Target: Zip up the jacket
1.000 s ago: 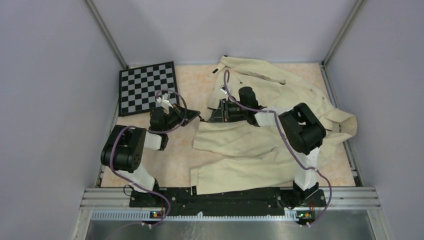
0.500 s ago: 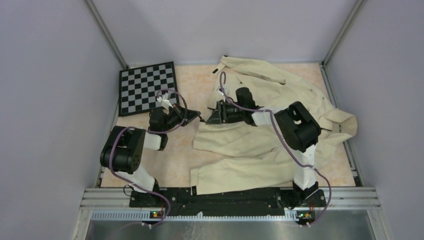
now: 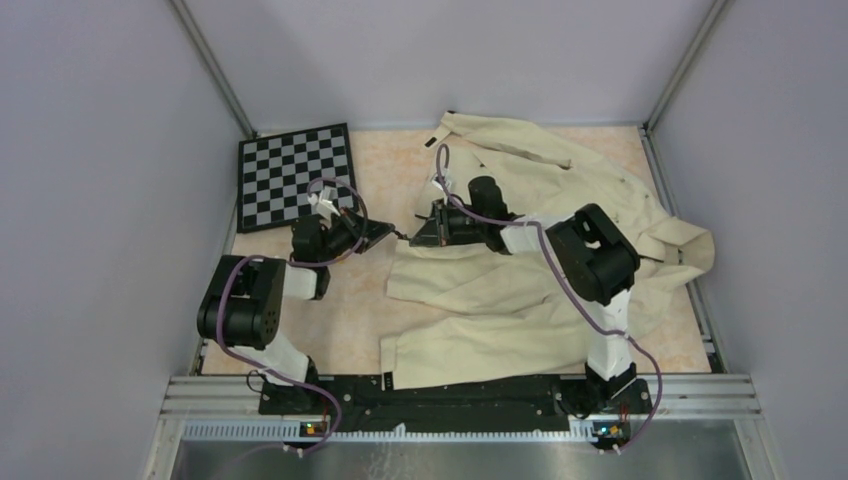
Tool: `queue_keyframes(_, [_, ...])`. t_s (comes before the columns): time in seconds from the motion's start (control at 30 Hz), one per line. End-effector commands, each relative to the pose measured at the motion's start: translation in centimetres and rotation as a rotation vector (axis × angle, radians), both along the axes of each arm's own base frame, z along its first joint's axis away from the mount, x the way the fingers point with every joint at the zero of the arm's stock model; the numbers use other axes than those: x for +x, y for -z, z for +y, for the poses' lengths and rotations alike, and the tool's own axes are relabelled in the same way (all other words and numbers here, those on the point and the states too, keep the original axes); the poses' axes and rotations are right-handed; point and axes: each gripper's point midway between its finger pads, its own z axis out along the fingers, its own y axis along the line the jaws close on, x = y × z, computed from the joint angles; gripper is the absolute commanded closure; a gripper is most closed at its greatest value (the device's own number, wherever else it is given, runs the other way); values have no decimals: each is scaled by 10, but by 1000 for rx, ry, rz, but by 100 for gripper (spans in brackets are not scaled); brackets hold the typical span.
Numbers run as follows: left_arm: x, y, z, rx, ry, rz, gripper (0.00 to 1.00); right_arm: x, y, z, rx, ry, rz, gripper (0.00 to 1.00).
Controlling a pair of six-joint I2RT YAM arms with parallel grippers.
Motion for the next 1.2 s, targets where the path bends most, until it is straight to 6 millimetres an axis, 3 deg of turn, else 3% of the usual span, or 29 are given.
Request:
queue_keyframes(0.0, [3,-8,10,10,12,-62,90,0,-34,1,53,13,-98,100])
queue_keyframes(0.2, [1,-6,12,-28,39,-74,76,-3,-36,0,58,6,-91,100])
queue_keyframes(0.3, [-3,-8,13,-25,52,-97,65,-4,-37,0,60,5,-90,100])
queue_keyframes(0.43, [-17,-7,13,30,75,-152,40,-4,-41,0,66,5,-87,100])
queue_keyframes(0.53, [-29,3,16,81,68,-145,33,-4,-41,1,65,7,-83,100])
queue_keyframes(0.7, [-40,10,21,154,45,-160,36,-3,-41,1,69,6,-77,100])
queue_keyframes(0.8, [-43,6,16,198,77,-198,58,-3,-41,1,68,3,-74,100])
queue_keyframes(0.83, [-44,5,14,206,88,-207,60,-3,-41,1,68,5,-75,100])
queue_keyframes(0.9, [-46,2,8,212,102,-223,59,-3,-42,2,70,5,-77,100])
queue_keyframes(1.0, [-45,5,1,237,118,-218,47,-3,-43,2,70,4,-74,100])
queue_keyframes(1.17, [-39,3,-7,244,134,-231,55,-4,-44,1,72,1,-75,100])
